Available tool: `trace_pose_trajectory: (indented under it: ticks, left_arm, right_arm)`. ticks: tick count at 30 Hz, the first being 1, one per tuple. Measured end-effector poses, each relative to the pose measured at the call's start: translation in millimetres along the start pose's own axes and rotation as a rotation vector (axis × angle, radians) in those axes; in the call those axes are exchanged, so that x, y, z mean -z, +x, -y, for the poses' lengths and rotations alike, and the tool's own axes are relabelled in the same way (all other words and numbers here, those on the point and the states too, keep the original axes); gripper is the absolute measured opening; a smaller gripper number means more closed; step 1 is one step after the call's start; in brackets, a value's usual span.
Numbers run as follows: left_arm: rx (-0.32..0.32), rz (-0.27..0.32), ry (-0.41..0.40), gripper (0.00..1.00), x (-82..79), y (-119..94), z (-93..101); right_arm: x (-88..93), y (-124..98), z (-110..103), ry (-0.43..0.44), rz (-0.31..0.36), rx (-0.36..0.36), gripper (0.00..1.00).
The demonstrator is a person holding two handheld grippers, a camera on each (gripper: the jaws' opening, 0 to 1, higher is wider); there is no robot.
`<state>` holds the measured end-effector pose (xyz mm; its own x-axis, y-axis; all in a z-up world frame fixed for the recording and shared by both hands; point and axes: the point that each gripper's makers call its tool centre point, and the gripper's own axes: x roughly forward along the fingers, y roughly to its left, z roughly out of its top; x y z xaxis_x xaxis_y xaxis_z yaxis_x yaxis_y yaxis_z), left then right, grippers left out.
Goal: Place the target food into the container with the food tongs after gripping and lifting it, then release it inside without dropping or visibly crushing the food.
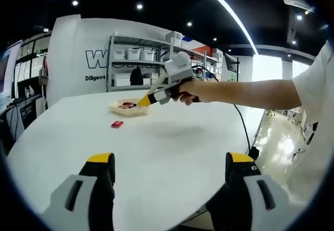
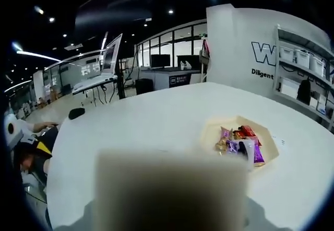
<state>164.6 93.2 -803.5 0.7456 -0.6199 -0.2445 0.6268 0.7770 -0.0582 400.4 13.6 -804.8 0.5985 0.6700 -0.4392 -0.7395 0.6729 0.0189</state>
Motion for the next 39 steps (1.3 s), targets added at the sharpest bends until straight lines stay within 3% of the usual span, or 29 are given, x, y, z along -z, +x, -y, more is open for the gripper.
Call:
trace_pose_trajectory:
  ticks: [13, 39]
  left_arm:
    - [-0.02, -0.002, -0.014, 0.89, 3.4, -8.5, -5.8]
    - [-0.041, 0.003, -0.025, 0.87, 8.9, -18.3, -23.5]
  right_arm:
    - [-10.8, 26.5, -31.6, 0.013, 0.012, -0.039, 0.18]
    - [0.7, 83.8, -63.6, 0.056, -0.019, -0.08, 0.18]
